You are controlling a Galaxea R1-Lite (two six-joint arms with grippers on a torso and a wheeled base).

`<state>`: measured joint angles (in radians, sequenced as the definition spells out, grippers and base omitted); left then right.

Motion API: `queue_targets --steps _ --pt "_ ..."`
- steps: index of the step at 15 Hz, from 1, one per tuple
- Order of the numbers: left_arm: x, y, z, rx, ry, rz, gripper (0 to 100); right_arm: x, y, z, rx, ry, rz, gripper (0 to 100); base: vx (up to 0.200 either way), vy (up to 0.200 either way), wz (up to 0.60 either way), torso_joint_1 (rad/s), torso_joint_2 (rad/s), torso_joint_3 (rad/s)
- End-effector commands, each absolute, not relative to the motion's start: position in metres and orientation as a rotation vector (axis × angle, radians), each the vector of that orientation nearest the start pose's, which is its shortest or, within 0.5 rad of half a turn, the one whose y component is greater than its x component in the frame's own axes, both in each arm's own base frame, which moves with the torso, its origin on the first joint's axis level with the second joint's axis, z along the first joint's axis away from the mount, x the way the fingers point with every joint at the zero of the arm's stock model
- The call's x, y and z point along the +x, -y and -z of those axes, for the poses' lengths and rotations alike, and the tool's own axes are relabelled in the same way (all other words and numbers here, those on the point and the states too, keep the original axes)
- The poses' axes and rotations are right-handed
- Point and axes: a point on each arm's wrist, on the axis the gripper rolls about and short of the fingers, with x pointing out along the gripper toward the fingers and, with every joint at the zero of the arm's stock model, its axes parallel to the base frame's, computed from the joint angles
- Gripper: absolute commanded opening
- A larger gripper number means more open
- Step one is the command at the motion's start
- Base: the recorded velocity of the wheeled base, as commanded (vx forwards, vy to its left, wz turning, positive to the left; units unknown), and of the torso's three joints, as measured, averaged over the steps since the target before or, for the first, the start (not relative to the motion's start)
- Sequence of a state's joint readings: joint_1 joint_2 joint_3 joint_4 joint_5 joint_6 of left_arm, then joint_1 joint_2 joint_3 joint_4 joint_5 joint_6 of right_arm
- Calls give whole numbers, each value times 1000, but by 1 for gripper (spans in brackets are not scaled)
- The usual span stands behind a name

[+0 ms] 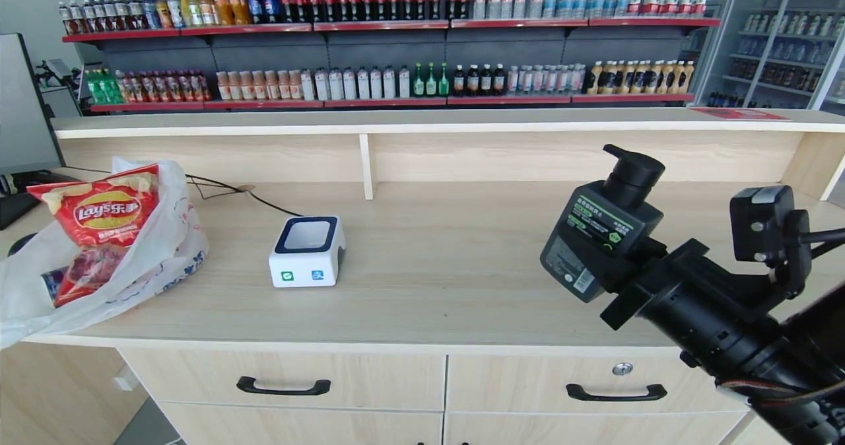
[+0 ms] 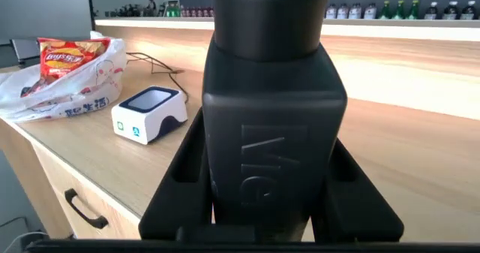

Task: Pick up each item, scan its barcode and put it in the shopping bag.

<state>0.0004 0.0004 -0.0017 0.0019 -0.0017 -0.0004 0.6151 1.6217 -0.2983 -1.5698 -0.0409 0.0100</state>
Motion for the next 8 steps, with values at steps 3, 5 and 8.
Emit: queue_targets --steps 3,5,8 --pt "-23 0 -76 -2 -2 0 100 192 -133 -168 95 205 -566 0 0 200 0 7 6 2" --pt "-23 0 -76 -3 -2 0 100 195 -125 -163 83 186 -531 0 0 200 0 0 2 0" --pt "-23 0 -76 -6 -2 0 100 199 -122 -166 74 203 -510 0 0 200 0 6 5 1"
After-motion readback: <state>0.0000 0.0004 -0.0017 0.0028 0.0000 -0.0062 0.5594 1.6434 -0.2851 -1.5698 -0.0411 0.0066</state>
